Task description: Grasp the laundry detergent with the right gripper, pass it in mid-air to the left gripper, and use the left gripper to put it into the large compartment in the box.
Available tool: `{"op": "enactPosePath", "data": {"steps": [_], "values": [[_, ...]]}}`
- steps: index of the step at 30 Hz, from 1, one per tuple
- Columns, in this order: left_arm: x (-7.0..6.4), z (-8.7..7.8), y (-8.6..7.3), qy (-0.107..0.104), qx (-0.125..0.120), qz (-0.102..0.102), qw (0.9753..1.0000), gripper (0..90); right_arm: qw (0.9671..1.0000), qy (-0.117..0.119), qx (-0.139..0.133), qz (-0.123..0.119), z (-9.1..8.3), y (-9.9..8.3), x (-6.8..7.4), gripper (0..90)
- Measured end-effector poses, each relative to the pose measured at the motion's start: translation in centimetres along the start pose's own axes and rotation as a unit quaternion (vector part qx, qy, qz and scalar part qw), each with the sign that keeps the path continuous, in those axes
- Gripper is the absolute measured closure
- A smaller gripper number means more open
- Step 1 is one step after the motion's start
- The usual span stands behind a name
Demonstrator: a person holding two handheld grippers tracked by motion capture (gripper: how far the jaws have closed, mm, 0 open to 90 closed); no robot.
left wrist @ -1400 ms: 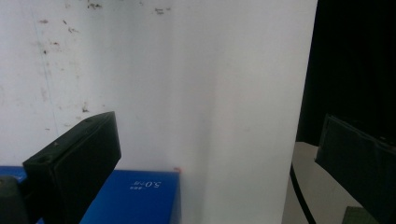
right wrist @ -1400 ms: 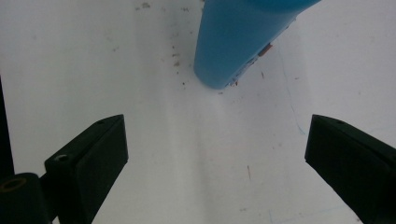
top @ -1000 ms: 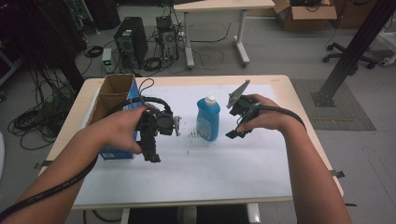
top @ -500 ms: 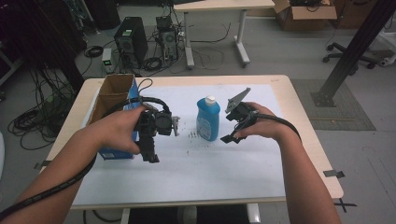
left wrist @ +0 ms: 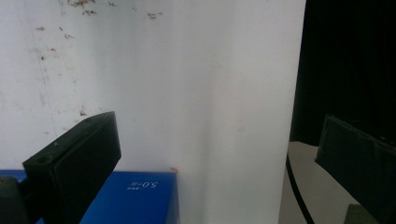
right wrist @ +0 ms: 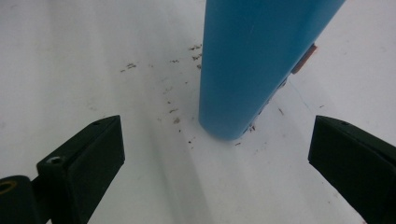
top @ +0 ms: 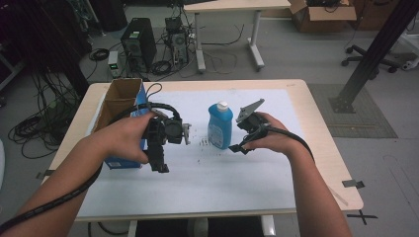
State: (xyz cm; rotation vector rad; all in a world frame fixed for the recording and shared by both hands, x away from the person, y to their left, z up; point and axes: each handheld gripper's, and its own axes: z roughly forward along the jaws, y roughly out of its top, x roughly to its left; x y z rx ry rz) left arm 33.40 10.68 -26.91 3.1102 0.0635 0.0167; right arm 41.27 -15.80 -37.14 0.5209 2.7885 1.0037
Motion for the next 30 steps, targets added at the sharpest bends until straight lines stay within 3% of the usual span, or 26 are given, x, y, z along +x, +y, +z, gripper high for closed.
{"op": "enactPosePath", "data": {"steps": [10, 16, 24, 30], "values": [[0.0, 0.1, -0.1, -0.001, 0.003, -0.001, 1.0000, 0.2, 0.9980, -0.030, -0.049, 0.026, 1.1, -0.5, 0.3, 3.0], [0.0, 0.2, 0.0, -0.001, 0.003, 0.000, 1.0000, 0.2, 0.9965, -0.040, -0.063, 0.039, 1.7, -0.7, 0.5, 2.0], [-0.1, 0.4, -0.1, -0.003, 0.003, -0.001, 1.0000, 0.2, 0.9905, -0.065, -0.105, 0.060, 2.7, -1.0, 0.8, 2.0], [-0.1, 0.3, -0.3, -0.004, 0.003, -0.004, 1.0000, 0.2, 0.9876, -0.073, -0.121, 0.067, 3.2, -0.9, 1.0, 1.7]]}}
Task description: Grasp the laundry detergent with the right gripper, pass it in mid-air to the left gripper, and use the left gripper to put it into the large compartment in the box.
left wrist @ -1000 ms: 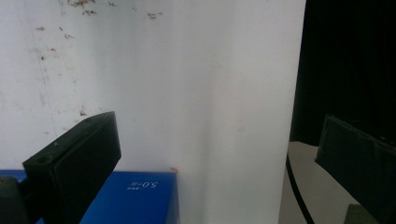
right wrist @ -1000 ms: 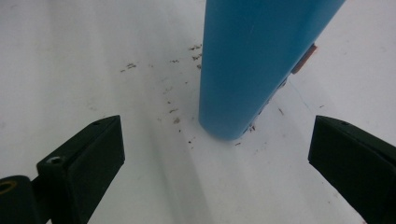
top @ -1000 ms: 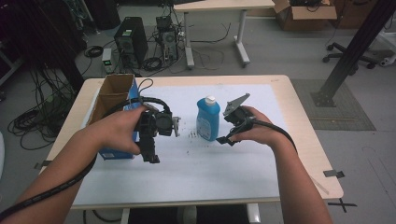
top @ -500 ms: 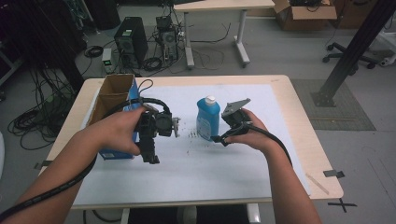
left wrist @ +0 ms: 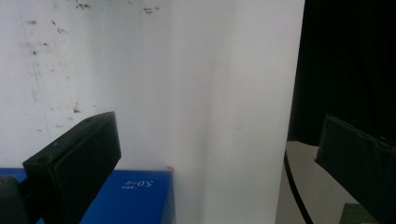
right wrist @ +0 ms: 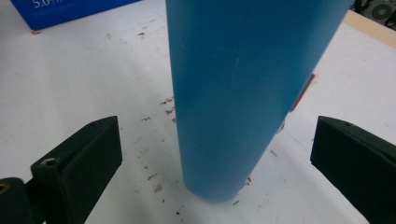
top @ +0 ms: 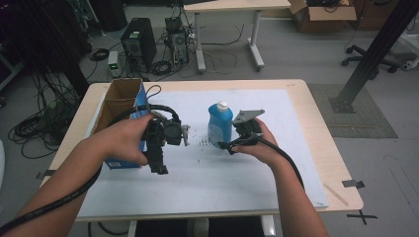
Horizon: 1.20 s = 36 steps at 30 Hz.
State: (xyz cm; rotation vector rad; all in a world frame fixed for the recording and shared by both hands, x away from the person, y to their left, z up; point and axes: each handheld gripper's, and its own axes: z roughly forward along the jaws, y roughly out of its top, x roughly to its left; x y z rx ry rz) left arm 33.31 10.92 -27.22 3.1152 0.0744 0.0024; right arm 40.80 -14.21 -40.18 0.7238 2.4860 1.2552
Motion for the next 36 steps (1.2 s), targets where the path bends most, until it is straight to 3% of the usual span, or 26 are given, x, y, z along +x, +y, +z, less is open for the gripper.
{"op": "enactPosePath", "data": {"steps": [17, 36], "values": [[0.0, 0.2, 0.0, -0.001, -0.002, 0.000, 1.0000, 0.2, 0.9986, -0.021, -0.037, 0.031, 1.3, -0.3, 0.4, 1.5], [0.0, 0.3, -0.4, -0.002, -0.001, -0.003, 1.0000, 0.2, 0.9921, -0.056, -0.093, 0.063, 2.4, -0.5, 1.0, 0.7]]}}
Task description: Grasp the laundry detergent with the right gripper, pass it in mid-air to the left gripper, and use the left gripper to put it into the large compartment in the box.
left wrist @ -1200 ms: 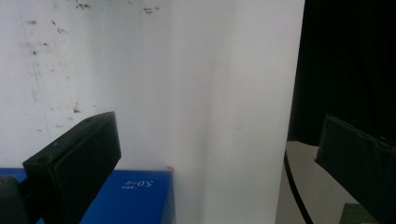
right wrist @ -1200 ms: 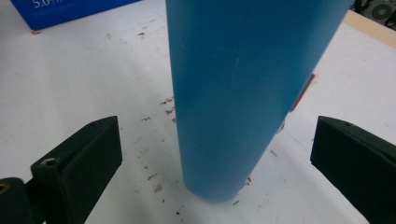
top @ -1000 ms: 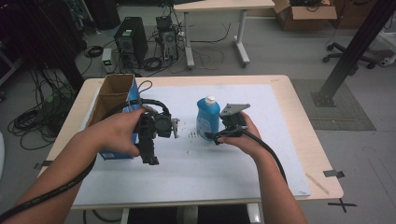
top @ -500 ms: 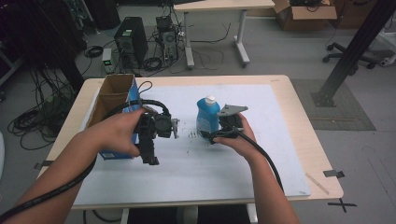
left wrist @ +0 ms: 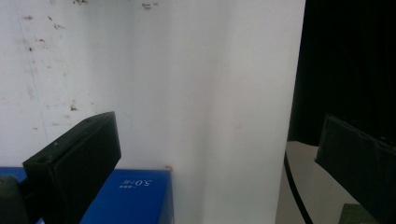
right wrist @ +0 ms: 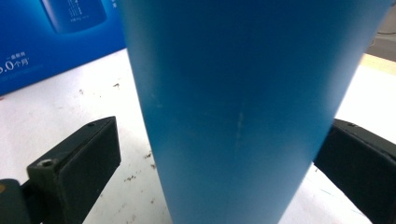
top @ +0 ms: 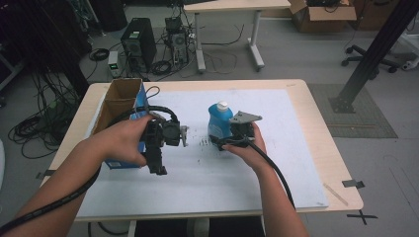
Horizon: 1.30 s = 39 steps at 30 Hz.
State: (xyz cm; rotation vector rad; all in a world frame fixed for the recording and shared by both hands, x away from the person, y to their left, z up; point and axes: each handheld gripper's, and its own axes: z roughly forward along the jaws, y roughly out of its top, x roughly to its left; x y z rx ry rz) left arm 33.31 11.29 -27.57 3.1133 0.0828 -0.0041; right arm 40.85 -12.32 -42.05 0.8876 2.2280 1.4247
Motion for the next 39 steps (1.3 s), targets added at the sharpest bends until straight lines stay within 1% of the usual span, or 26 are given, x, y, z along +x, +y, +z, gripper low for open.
{"op": "enactPosePath", "data": {"steps": [4, 5, 6, 7, 9, 13, 14, 20, 23, 25, 27, 38, 39], "values": [[-0.03, 0.09, -0.05, -0.001, 0.000, 0.000, 1.0000, 0.2, 0.9998, -0.013, -0.011, 0.007, 0.19, -0.10, 0.13, 0.8], [-0.03, 0.09, -0.05, -0.001, 0.000, 0.000, 1.0000, 0.2, 0.9998, -0.013, -0.011, 0.007, 0.19, -0.10, 0.13, 0.8], [-0.05, 0.14, -0.08, -0.002, 0.001, -0.001, 1.0000, 0.2, 0.9995, -0.022, -0.019, 0.010, 0.28, -0.18, 0.18, 0.4], [-0.05, 0.16, -0.10, -0.001, 0.001, 0.000, 1.0000, 0.2, 0.9994, -0.025, -0.022, 0.012, 0.33, -0.21, 0.20, 0.4], [-0.06, 0.20, -0.14, -0.002, 0.001, 0.000, 1.0000, 0.2, 0.9991, -0.030, -0.027, 0.016, 0.41, -0.26, 0.28, 0.4], [-0.11, 0.26, -0.21, -0.001, 0.002, 0.000, 1.0000, 0.2, 0.9987, -0.033, -0.036, 0.014, 0.49, -0.31, 0.36, 0.2], [-0.11, 0.27, -0.27, -0.002, 0.002, -0.001, 1.0000, 0.2, 0.9983, -0.035, -0.042, 0.020, 0.51, -0.37, 0.35, 0.2], [-0.09, 0.33, -0.42, -0.002, 0.003, -0.002, 1.0000, 0.2, 0.9977, -0.038, -0.051, 0.023, 0.66, -0.54, 0.41, 1.8], [-0.07, 0.36, -0.49, -0.002, 0.003, -0.003, 1.0000, 0.2, 0.9976, -0.040, -0.051, 0.024, 0.86, -0.68, 0.49, 3.7], [-0.06, 0.37, -0.53, -0.003, 0.003, -0.004, 1.0000, 0.2, 0.9976, -0.040, -0.051, 0.024, 0.92, -0.72, 0.52, 5.1], [-0.02, 0.41, -0.57, -0.004, 0.003, -0.005, 1.0000, 0.2, 0.9977, -0.037, -0.052, 0.022, 0.95, -0.70, 0.56, 8.6], [-0.01, 0.51, -0.68, -0.004, 0.003, -0.004, 1.0000, 0.2, 0.9977, -0.034, -0.056, 0.020, 0.91, -0.55, 0.63, 14.4], [-0.02, 0.52, -0.72, -0.006, 0.002, -0.006, 1.0000, 0.2, 0.9977, -0.034, -0.055, 0.020, 0.91, -0.54, 0.65, 17.1]]}}
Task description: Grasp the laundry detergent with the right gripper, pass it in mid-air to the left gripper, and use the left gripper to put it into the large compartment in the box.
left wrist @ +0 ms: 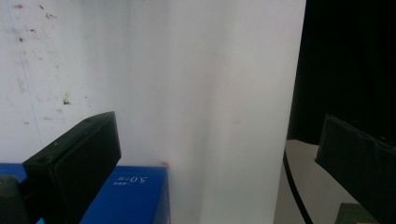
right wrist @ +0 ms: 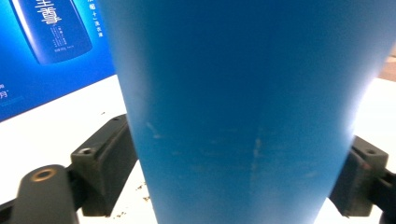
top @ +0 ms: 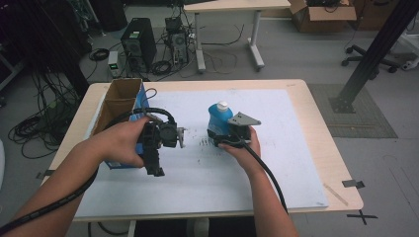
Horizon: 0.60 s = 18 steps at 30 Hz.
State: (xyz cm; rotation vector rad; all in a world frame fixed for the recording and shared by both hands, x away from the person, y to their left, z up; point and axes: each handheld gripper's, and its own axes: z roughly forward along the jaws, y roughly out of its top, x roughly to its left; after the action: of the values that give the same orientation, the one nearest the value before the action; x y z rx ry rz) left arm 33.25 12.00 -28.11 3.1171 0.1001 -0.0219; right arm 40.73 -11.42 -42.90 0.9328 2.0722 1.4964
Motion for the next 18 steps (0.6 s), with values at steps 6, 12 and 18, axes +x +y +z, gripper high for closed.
{"op": "enactPosePath", "data": {"steps": [6, 12, 18], "values": [[-0.02, 0.17, -0.14, -0.002, 0.000, 0.001, 1.0000, 0.2, 1.0000, -0.004, 0.001, 0.000, 0.02, 0.03, 0.01, 21.0], [-0.06, 0.17, -0.23, -0.002, -0.001, -0.002, 1.0000, 0.2, 0.9999, -0.006, 0.011, -0.003, 0.13, -0.17, 0.12, 24.6], [-0.04, 0.06, -0.25, -0.001, -0.002, -0.001, 1.0000, 0.2, 0.9999, -0.006, 0.014, -0.006, 0.18, -0.23, 0.19, 33.0]]}}
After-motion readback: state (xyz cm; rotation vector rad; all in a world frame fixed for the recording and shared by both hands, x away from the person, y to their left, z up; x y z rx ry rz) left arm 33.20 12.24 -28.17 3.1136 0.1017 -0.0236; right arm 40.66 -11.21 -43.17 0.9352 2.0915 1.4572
